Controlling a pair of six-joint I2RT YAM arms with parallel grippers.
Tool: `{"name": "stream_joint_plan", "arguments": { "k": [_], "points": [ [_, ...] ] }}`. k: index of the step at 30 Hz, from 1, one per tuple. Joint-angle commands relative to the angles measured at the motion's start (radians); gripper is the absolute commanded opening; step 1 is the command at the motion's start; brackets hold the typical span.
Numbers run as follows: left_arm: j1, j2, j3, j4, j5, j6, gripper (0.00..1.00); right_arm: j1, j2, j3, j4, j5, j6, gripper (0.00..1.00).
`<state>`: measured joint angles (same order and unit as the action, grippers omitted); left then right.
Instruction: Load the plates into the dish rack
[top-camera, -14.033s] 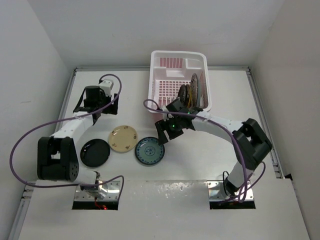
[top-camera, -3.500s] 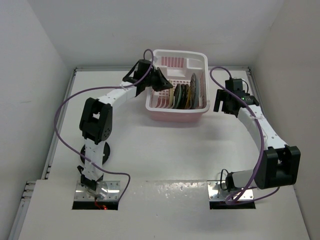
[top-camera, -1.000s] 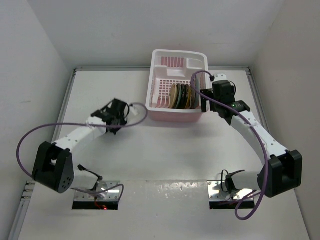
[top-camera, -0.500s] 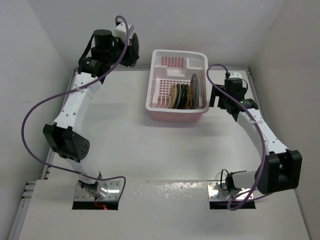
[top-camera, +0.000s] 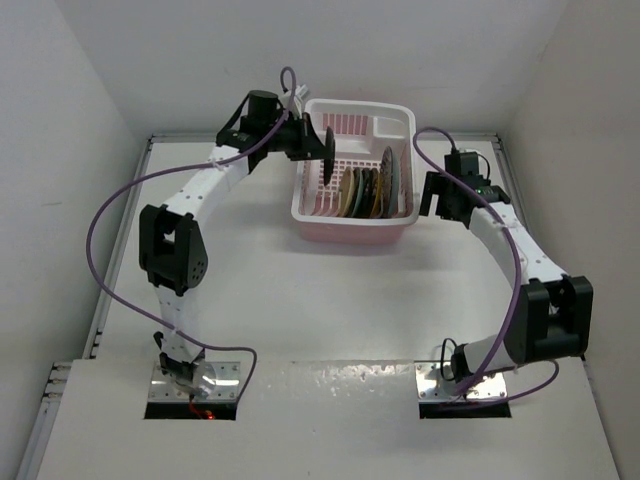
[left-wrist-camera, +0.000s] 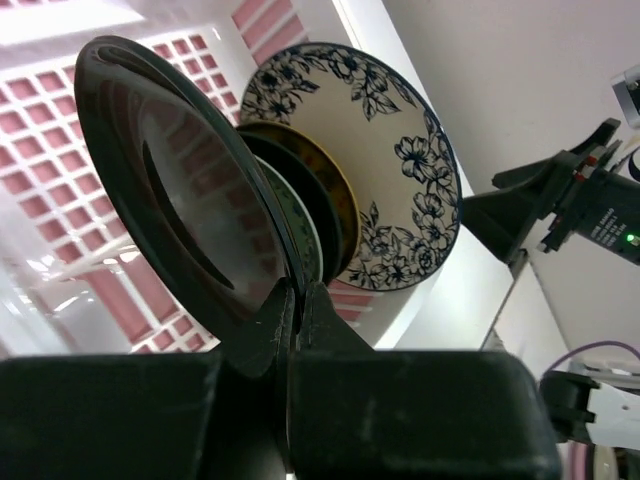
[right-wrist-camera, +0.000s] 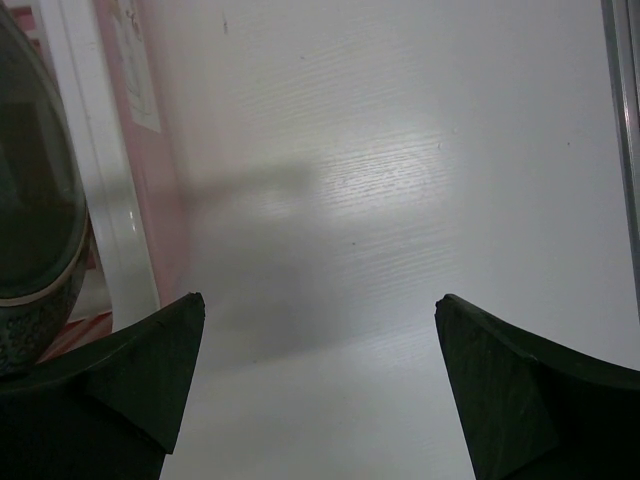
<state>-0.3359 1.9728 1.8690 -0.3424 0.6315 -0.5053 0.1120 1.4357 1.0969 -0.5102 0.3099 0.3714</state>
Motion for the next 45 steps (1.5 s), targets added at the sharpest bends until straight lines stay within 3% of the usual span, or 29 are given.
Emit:
{"name": "stream_joint_plan", "arguments": {
  "k": [1, 19, 26, 33, 35, 36, 40, 42, 45],
  "points": [
    [-0.009, -0.017, 0.027, 0.098, 0.037, -0.059, 0.00, -0.011, 0.023, 0.073, -0.043, 0.026, 0.011, 0.96],
    [-0.040, 0.077, -0.088, 0.128, 0.129, -0.134, 0.00, -0.009, 0.066, 0.060, -0.062, 0.066, -0.022, 0.96],
    [-0.011, 0.055, -0.157, 0.066, 0.007, -0.157, 0.00, -0.009, 0.057, 0.060, -0.067, 0.077, -0.025, 0.96],
    [-0.040, 0.086, -0.157, 0.056, 0.020, -0.148, 0.00, -0.011, 0.043, 0.044, -0.070, 0.078, -0.037, 0.96],
    [-0.040, 0.106, -0.145, 0.056, 0.043, -0.148, 0.09, -0.009, 0.040, 0.037, -0.068, 0.080, -0.037, 0.96],
    [-0.040, 0.106, -0.136, 0.056, 0.043, -0.148, 0.20, -0.008, 0.032, 0.035, -0.068, 0.080, -0.040, 0.96],
    [-0.040, 0.115, -0.090, 0.056, 0.034, -0.112, 0.44, -0.008, 0.016, 0.032, -0.063, 0.077, -0.052, 0.96],
    [-0.040, 0.124, -0.044, 0.056, 0.023, -0.090, 0.53, -0.009, 0.009, 0.038, -0.068, 0.069, -0.063, 0.96],
    [-0.028, 0.124, 0.013, 0.056, 0.023, -0.061, 0.56, -0.018, 0.003, 0.058, -0.080, 0.041, -0.060, 0.97]
  ]
}}
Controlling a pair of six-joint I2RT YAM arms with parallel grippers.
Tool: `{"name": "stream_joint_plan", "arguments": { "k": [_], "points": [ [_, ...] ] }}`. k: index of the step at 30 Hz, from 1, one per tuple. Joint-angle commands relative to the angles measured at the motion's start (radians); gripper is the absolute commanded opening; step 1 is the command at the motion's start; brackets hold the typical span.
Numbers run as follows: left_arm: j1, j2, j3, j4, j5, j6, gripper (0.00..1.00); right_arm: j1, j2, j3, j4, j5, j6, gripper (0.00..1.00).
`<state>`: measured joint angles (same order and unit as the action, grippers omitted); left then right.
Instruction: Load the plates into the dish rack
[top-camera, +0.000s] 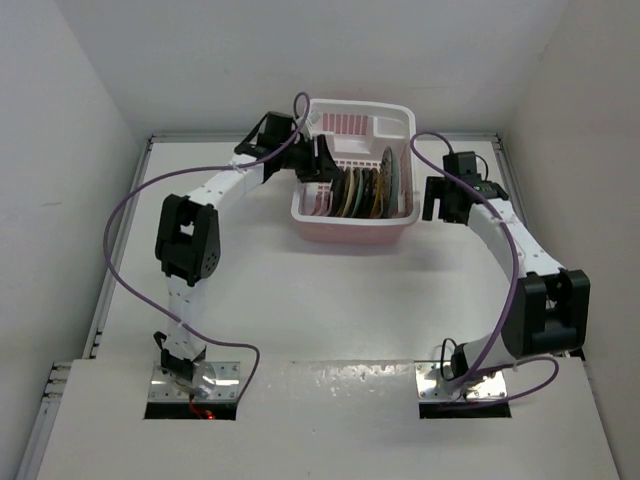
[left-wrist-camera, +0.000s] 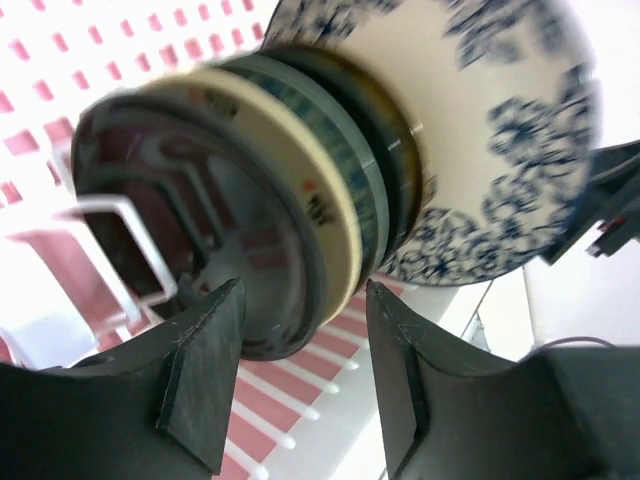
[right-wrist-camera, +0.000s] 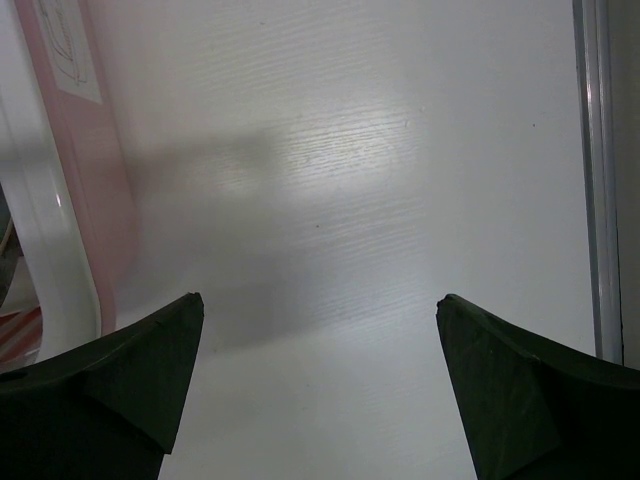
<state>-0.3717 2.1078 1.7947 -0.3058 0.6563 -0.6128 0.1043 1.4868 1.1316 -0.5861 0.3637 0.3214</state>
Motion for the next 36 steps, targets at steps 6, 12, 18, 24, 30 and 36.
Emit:
{"name": "stream_joint_plan", "arguments": {
  "k": [6, 12, 18, 24, 30, 36],
  "points": [
    [0.039, -0.074, 0.228, -0.061, -0.050, 0.281, 0.56, -0.099, -0.066, 0.056, -0.020, -0.165, 0.019, 1.00],
    [0.060, -0.241, 0.180, -0.147, -0.574, 0.606, 0.58, -0.259, -0.039, 0.077, -0.081, -0.313, 0.182, 1.00],
    [0.198, -0.524, -0.252, -0.113, -1.063, 0.667, 0.71, -0.311, -0.109, -0.004, -0.032, -0.244, 0.266, 1.00],
    [0.449, -0.812, -0.691, -0.101, -0.939, 0.631, 0.72, -0.319, -0.175, -0.078, -0.021, -0.181, 0.288, 1.00],
    [0.582, -1.000, -0.946, -0.030, -0.807, 0.660, 0.73, -0.321, -0.201, -0.095, -0.017, -0.203, 0.292, 1.00],
    [0.620, -1.048, -1.049, 0.031, -0.785, 0.691, 0.74, -0.318, -0.212, -0.093, -0.041, -0.215, 0.300, 1.00]
  ]
}}
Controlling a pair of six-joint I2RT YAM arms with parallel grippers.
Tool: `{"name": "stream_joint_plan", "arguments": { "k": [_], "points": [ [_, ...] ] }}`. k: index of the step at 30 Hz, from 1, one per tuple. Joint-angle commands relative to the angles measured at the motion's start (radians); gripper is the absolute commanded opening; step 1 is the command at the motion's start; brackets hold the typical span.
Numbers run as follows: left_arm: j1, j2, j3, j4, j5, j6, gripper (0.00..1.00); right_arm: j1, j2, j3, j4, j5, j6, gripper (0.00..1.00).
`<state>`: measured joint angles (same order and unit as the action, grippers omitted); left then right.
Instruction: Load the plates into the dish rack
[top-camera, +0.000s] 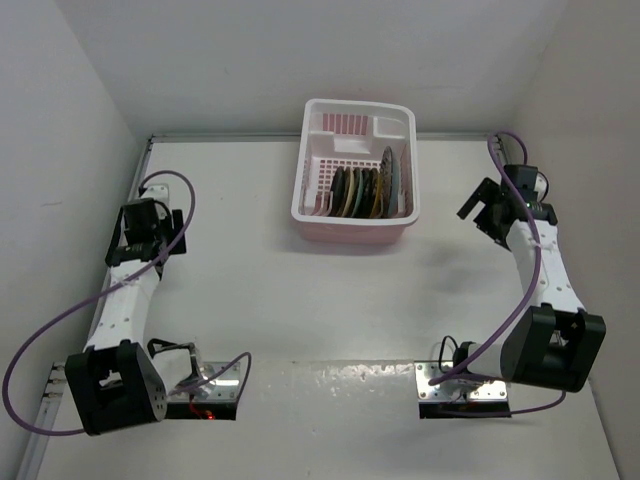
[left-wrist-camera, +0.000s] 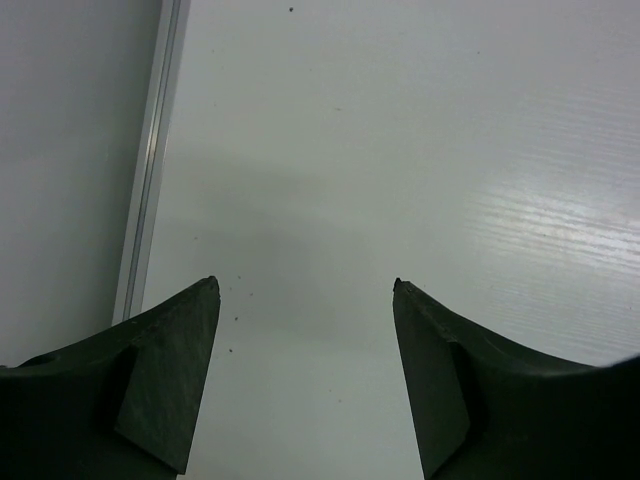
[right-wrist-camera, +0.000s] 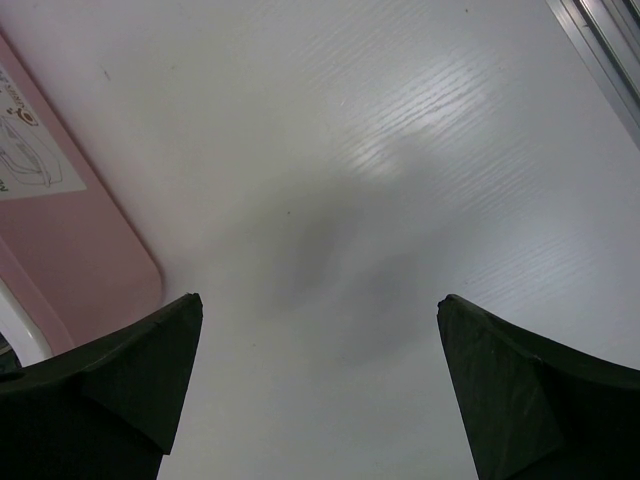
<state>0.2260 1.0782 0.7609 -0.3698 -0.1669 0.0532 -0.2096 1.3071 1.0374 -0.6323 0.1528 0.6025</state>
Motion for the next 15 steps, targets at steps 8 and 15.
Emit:
{"name": "stream_joint_plan", "arguments": {
  "k": [8, 15],
  "points": [
    [0.032, 0.023, -0.066, 0.163, 0.127, -0.015, 0.74, -0.002, -0.085, -0.042, -0.023, -0.012, 0.002, 1.00],
    [0.032, 0.046, -0.095, 0.220, 0.170, -0.072, 0.74, -0.002, -0.138, -0.105, -0.017, -0.019, -0.017, 1.00]
  ]
}}
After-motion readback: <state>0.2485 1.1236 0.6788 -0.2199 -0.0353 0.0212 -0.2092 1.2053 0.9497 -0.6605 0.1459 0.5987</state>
